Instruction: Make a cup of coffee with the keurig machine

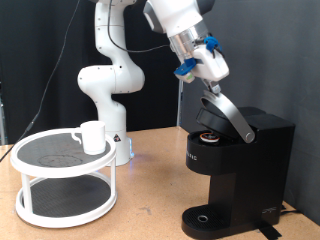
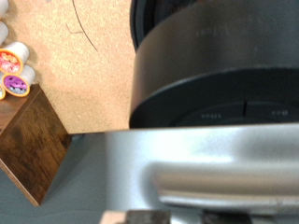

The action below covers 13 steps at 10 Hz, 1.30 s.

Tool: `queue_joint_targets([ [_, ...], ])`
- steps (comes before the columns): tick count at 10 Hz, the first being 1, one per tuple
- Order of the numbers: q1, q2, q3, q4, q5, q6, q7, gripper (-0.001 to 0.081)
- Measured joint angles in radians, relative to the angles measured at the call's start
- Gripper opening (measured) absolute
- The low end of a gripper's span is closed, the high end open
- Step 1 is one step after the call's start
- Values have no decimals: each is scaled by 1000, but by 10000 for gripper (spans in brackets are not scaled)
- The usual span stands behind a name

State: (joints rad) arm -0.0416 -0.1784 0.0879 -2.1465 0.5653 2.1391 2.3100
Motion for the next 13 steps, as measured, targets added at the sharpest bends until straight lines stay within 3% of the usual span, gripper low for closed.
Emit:
queue_joint_targets([
  [7,-44,75,-9,-20,-101,2,-3,0],
  [11,-49,140,-8,-68,-108,106,-4,0],
  [13,-49,144,-8,-65,-107,116,-4,0],
])
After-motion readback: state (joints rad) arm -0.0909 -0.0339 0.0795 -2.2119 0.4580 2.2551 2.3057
